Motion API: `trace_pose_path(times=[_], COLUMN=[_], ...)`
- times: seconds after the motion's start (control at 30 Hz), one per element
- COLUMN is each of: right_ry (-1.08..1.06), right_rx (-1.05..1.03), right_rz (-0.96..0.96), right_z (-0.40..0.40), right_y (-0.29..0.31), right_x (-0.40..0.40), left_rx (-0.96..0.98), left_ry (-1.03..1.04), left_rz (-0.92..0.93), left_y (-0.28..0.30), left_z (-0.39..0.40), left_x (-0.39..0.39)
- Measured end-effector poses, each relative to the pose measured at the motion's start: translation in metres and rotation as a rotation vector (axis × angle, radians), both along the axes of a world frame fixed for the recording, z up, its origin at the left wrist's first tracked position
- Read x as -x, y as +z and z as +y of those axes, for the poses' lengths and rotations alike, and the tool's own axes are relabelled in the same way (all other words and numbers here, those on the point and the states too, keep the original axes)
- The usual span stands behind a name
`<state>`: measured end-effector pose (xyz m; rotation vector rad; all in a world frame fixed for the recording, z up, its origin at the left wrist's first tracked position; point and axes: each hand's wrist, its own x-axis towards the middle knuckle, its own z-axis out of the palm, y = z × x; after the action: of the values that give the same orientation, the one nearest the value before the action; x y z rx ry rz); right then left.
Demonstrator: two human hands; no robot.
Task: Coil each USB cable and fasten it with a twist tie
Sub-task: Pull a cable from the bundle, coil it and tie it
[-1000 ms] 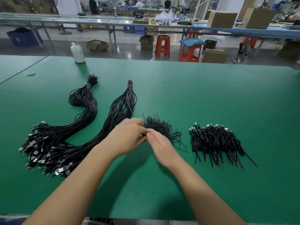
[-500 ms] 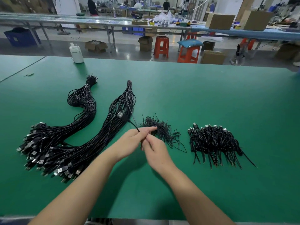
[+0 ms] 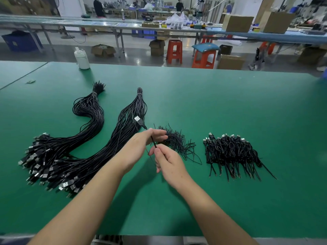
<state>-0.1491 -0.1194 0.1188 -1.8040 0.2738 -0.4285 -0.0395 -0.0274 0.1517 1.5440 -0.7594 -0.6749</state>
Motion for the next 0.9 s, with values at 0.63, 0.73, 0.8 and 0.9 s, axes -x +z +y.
trace_pose_path(times=[0.63, 0.73, 0.8, 0.9], right_ry=[0.068, 0.085, 0.08, 0.092], right_rx=[-0.79, -0.775, -0.741, -0.722], right_rz=[0.149, 0.149, 0.158, 0.157], right_z=[-0.009, -0.01, -0.008, -0.004], right_y=[-0.007, -0.007, -0.009, -0.012], right_x=[0.007, 0.006, 0.008, 0.011], left_rx=[-0.527, -0.629, -0.396, 0.042], left_ry=[-0.644, -0.398, -0.241, -0.085], left_rz=[0.155, -0.065, -0.027, 0.308], left_y=[0.013, -0.006, -0.018, -0.026], left_z=[0.028, 0.018, 0.015, 0.003], left_x=[-0.002, 0.003, -0.001, 0.004])
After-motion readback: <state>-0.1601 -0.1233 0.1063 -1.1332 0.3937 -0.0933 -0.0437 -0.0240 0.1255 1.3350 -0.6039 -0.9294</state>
